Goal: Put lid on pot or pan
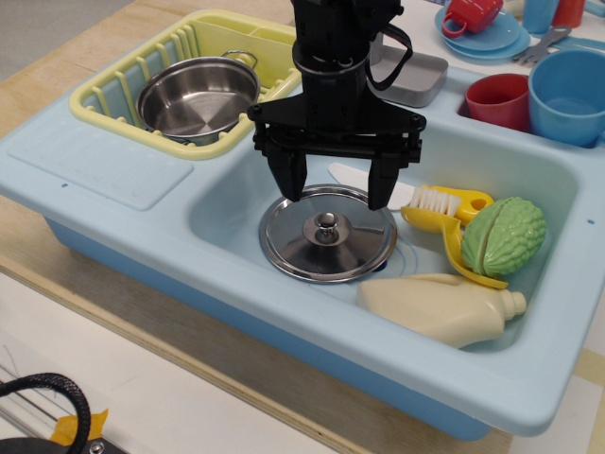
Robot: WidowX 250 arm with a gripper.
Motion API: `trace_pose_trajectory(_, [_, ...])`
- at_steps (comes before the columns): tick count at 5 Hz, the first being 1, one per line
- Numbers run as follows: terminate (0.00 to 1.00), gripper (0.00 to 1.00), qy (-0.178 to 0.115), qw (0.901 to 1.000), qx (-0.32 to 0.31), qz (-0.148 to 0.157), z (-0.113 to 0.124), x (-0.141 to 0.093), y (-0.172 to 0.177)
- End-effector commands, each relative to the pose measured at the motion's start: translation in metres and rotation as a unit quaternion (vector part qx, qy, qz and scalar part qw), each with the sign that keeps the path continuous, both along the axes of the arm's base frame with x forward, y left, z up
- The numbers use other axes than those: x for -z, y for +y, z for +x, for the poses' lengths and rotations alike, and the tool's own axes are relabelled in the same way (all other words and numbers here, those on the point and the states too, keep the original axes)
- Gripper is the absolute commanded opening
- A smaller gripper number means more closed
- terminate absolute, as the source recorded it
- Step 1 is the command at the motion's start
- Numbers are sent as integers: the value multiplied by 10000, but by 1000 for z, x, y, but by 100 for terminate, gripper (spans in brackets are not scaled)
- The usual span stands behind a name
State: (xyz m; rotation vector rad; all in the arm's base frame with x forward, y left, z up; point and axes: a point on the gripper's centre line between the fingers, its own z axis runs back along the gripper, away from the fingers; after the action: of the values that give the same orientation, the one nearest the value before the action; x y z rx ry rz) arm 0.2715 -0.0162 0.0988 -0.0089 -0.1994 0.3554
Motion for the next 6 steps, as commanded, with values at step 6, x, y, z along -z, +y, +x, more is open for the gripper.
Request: trace_pose_trajectory(6, [0, 100, 191, 9997, 33, -148, 15, 29, 10])
